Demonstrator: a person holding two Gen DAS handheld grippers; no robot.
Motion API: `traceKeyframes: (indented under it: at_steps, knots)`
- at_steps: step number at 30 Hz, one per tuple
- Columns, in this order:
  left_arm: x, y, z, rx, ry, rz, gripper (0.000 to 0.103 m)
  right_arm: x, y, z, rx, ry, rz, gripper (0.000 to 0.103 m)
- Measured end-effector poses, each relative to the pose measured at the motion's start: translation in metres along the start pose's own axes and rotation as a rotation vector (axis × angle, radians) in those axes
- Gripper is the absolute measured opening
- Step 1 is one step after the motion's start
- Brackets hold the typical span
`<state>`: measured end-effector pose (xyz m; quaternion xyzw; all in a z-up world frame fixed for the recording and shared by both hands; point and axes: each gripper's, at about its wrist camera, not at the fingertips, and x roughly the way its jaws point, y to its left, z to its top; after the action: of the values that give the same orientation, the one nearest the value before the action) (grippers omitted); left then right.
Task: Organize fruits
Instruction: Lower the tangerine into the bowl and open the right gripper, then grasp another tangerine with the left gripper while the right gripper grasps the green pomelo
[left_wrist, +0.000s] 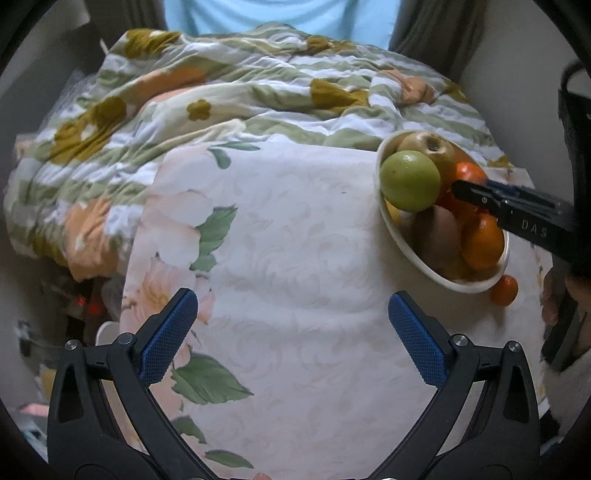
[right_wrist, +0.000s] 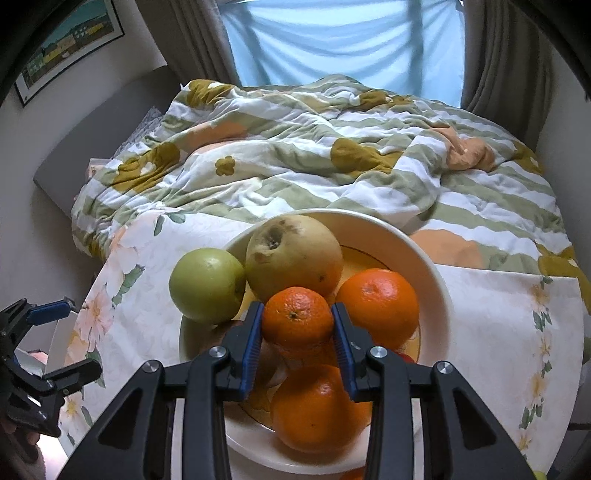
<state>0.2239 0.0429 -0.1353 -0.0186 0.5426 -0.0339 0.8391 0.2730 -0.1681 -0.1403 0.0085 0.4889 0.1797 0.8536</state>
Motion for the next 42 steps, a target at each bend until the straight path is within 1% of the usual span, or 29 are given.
traceKeyframes:
  at_steps: [2, 3, 4, 5, 6, 7, 9, 13, 17, 19, 24, 27, 30, 32, 35, 39, 42]
  knots:
    - [0.003, 0.005, -0.001, -0.017, 0.013, -0.011, 0.103, 0.001, 0.001, -0.001, 0.002, -0.005, 0.01, 0.052]
    - [0.005, 0.006, -0.002, -0.018, 0.017, -0.009, 0.103, 0.0, 0.002, -0.001, 0.002, -0.007, 0.022, 0.065]
    - [0.005, 0.006, -0.003, -0.015, 0.021, -0.006, 0.103, 0.0, 0.002, -0.001, 0.002, -0.01, 0.024, 0.07]
    - [0.005, 0.006, -0.003, -0.008, 0.023, 0.003, 0.103, -0.002, 0.004, -0.002, -0.001, -0.017, 0.017, 0.073]
    - [0.004, 0.005, -0.004, 0.0, 0.023, 0.015, 0.103, -0.004, 0.005, -0.002, -0.004, -0.025, 0.011, 0.08]
    - [0.004, 0.004, -0.003, 0.006, 0.022, 0.022, 0.103, -0.006, 0.006, -0.003, -0.005, -0.032, 0.009, 0.091]
    - [-0.001, 0.003, -0.003, 0.017, 0.011, 0.029, 0.103, -0.01, 0.007, -0.004, -0.002, -0.041, 0.013, 0.103]
    - [-0.014, 0.002, -0.001, 0.007, -0.011, 0.015, 0.103, -0.024, 0.007, -0.006, 0.006, -0.066, 0.001, 0.103]
    - [-0.033, -0.002, 0.002, 0.018, -0.056, 0.003, 0.103, -0.051, 0.002, -0.009, 0.047, -0.107, 0.015, 0.103]
    - [-0.043, -0.006, 0.003, 0.033, -0.072, 0.001, 0.103, -0.064, 0.0, -0.012, 0.067, -0.101, 0.022, 0.103]
    - [-0.065, -0.018, 0.009, 0.082, -0.102, -0.017, 0.103, -0.102, -0.006, -0.021, 0.1, -0.123, -0.062, 0.103]
    - [-0.08, -0.027, 0.014, 0.106, -0.134, -0.021, 0.103, -0.128, -0.018, -0.03, 0.128, -0.149, -0.091, 0.103]
    - [-0.095, -0.043, 0.016, 0.125, -0.173, -0.057, 0.103, -0.154, -0.036, -0.043, 0.161, -0.162, -0.121, 0.103]
    - [-0.1, -0.057, 0.016, 0.138, -0.186, -0.068, 0.103, -0.166, -0.046, -0.05, 0.177, -0.164, -0.14, 0.103]
    - [-0.103, -0.079, 0.012, 0.148, -0.196, -0.089, 0.103, -0.185, -0.062, -0.065, 0.179, -0.175, -0.19, 0.103]
    - [-0.099, -0.114, 0.003, 0.156, -0.188, -0.075, 0.103, -0.204, -0.084, -0.085, 0.146, -0.177, -0.271, 0.103]
    - [-0.093, -0.14, -0.006, 0.147, -0.176, -0.077, 0.103, -0.21, -0.099, -0.098, 0.126, -0.177, -0.3, 0.103]
